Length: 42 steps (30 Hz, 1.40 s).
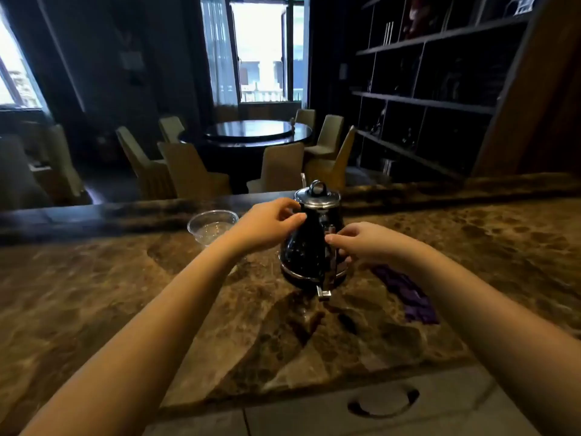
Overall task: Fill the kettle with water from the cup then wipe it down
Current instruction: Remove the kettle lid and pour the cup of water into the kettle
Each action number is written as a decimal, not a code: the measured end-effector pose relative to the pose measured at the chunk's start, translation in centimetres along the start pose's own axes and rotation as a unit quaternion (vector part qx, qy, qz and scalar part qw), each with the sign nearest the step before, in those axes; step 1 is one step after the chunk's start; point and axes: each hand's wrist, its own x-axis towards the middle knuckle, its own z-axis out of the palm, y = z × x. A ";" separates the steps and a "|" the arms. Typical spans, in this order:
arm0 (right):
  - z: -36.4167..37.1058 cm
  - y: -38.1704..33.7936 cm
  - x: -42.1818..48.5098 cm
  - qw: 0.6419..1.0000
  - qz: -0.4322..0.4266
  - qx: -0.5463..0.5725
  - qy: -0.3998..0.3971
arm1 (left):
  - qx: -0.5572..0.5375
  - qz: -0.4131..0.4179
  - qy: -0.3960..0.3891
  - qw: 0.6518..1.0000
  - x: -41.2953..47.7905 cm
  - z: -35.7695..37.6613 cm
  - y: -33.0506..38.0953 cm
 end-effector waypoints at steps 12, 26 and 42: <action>4.2 -0.1 3.0 0.954 -0.014 0.281 0.099 | -0.029 -0.006 0.069 0.997 10.0 3.3 1.5; 7.5 0.8 5.1 0.888 -0.046 0.323 0.325 | -0.155 0.039 0.060 0.985 11.8 3.8 -0.6; 7.4 1.5 5.8 0.885 -0.055 0.296 0.355 | -0.142 -0.003 0.105 0.984 13.3 3.1 0.2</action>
